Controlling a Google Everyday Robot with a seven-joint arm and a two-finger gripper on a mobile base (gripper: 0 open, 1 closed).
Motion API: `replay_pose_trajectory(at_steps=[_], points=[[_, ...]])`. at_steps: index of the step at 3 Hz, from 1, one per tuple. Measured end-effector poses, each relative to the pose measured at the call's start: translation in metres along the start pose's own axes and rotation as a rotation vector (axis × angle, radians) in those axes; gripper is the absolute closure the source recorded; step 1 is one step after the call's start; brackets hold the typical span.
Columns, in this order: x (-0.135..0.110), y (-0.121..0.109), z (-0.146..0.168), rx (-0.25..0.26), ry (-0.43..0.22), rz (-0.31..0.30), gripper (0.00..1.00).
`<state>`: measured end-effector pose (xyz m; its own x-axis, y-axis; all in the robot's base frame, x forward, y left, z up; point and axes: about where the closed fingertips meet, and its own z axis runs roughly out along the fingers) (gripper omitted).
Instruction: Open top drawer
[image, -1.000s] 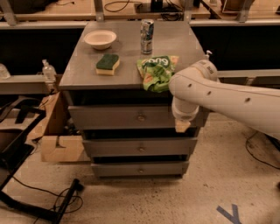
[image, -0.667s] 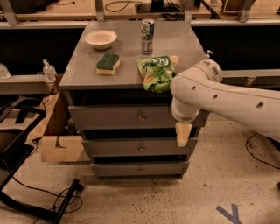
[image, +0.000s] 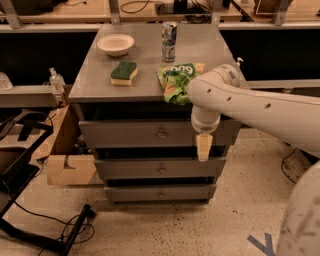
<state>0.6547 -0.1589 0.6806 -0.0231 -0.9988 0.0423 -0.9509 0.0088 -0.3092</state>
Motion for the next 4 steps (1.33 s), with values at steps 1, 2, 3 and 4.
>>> replay_pose_trajectory(at_steps=[1, 2, 3, 4], points=[[0.001, -0.001, 0.001, 0.000, -0.004, 0.005, 0.03], [0.001, 0.001, 0.005, -0.010, -0.010, 0.011, 0.25], [-0.002, 0.016, 0.028, -0.067, -0.038, 0.029, 0.48], [-0.004, 0.023, 0.037, -0.092, -0.051, 0.034, 0.72]])
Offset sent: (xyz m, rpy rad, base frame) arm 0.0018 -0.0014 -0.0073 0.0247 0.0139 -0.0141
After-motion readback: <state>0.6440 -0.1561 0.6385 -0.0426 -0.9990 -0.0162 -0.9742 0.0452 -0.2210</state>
